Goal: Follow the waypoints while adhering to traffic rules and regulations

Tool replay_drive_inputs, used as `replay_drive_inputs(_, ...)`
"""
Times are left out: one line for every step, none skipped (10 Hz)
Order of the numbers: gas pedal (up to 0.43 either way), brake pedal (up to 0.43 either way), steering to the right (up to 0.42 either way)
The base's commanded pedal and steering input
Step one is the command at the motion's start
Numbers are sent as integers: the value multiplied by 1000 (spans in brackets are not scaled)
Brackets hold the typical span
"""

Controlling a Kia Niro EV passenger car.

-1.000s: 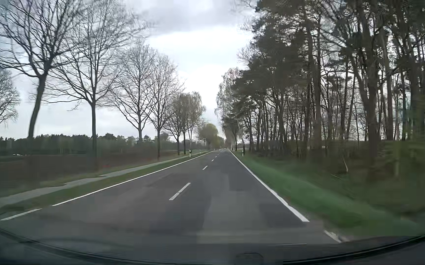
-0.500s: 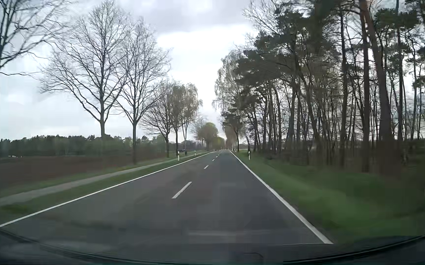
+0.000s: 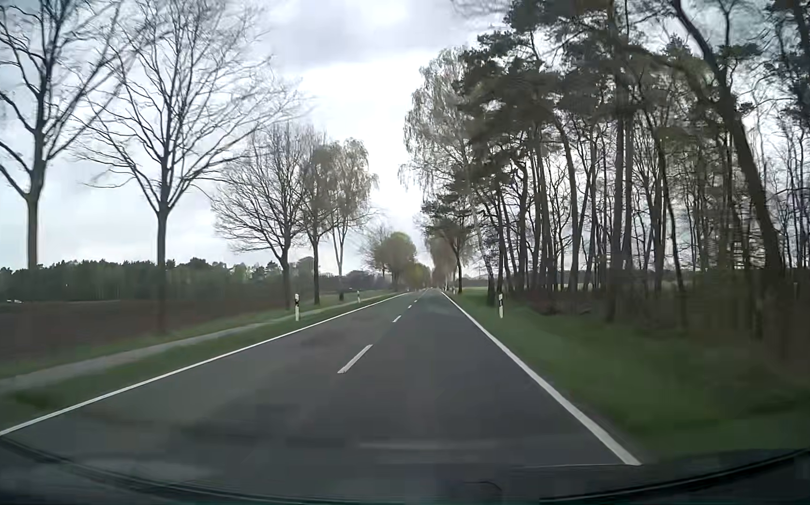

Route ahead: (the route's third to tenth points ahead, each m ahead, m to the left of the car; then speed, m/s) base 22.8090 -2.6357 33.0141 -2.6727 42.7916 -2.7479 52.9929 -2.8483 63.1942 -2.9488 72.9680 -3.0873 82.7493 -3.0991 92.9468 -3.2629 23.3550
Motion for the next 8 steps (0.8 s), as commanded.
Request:
replay_drive_inputs(248,0,-4)
replay_drive_inputs(248,0,-3)
replay_drive_inputs(248,0,0)
replay_drive_inputs(248,0,1)
replay_drive_inputs(248,0,1)
replay_drive_inputs(248,0,1)
replay_drive_inputs(240,0,1)
replay_drive_inputs(197,0,1)
